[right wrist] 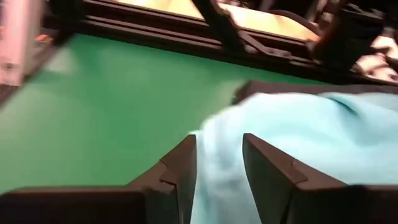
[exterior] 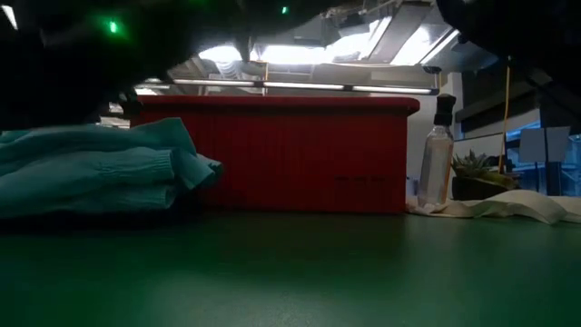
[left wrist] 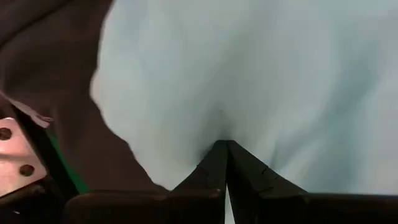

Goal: Fold Laundry from Bin
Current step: Stack the folded blue shorts on top of the folded black shorts

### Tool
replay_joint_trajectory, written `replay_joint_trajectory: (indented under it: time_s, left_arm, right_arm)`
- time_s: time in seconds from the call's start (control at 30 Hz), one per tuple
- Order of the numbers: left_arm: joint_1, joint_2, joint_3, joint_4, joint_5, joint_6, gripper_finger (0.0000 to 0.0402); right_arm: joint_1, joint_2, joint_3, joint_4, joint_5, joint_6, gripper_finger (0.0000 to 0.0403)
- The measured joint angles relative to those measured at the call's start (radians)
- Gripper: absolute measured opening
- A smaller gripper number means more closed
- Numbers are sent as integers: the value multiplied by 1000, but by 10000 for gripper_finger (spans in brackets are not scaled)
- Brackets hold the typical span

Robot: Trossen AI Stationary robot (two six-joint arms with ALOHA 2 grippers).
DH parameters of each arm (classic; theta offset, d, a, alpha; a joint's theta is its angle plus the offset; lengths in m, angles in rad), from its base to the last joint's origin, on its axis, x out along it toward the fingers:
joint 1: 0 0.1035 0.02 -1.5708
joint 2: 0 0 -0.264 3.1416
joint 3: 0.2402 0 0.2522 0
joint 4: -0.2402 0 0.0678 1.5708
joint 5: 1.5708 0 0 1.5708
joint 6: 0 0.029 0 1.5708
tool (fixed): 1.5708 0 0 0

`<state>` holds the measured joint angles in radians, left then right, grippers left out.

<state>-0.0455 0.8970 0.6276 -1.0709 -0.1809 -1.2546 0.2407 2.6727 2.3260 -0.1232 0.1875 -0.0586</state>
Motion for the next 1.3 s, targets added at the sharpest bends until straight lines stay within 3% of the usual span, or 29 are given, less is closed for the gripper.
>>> replay_joint_trajectory:
  time_s: [0.13, 0.37, 0.77, 0.9, 1.1, 1.3]
  left_arm:
    - [32, 0, -39, 16, -10, -15, 1]
    - [91, 0, -42, 27, -67, -23, 0]
    - [214, 0, -42, 25, -97, 61, 0]
    - [217, -15, -28, 22, -64, 111, 0]
    - [208, -46, 104, 11, -64, 174, 0]
    - [194, -47, 158, -92, 75, 163, 0]
  right_arm:
    - [-19, 24, 1, -5, 36, 2, 131]
    - [-35, 44, 3, -119, -108, 79, 131]
    - [17, 33, 3, -209, -152, 76, 131]
    - [16, 2, -1, -249, -162, 78, 131]
    - [14, -71, 0, -217, -154, 78, 131]
    - [17, -65, 0, -112, -169, 77, 131]
